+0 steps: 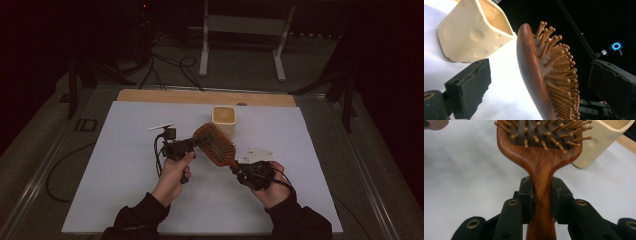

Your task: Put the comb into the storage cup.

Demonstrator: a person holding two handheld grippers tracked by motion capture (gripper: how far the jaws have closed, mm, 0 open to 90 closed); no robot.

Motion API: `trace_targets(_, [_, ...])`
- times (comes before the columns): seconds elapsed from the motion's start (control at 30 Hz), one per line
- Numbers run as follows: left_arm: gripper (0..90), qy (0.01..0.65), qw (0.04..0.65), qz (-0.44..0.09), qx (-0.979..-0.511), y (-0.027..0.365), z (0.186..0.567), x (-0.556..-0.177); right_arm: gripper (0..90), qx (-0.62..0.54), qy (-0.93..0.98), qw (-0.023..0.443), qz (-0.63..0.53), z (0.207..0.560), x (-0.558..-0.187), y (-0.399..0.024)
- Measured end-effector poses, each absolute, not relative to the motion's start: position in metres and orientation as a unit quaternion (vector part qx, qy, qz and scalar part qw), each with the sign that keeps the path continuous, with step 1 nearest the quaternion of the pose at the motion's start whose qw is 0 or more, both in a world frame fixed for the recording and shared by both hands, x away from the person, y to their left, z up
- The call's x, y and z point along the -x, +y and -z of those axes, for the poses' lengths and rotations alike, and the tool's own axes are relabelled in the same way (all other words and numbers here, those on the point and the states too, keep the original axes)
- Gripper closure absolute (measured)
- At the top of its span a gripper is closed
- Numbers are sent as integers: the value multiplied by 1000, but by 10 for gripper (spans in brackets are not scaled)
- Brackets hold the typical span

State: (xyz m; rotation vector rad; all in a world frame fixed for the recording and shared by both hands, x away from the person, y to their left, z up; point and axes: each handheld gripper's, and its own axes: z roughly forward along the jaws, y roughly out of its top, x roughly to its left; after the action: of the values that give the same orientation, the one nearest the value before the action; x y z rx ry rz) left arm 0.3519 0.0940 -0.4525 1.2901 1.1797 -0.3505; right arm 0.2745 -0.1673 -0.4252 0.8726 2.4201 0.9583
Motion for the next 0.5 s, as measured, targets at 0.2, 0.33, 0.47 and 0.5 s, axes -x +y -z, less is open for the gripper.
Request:
trace_targets(0.2, [148,528,632,161,-544,92,454,-353,728,-312,864,197,-341,426,-274,-166])
trace_targets(0.33, [189,532,628,166,-543,90,456,-353,727,-310,866,195,-340,427,-275,-166])
trace_targets(0.47, [328,527,627,170,-548,86,456,-352,728,-308,867,194,-339,428,-275,-165])
trace_targets(0.5, [369,530,626,167,-547,86,455,-351,727,-310,868,194,-337,428,-275,-165])
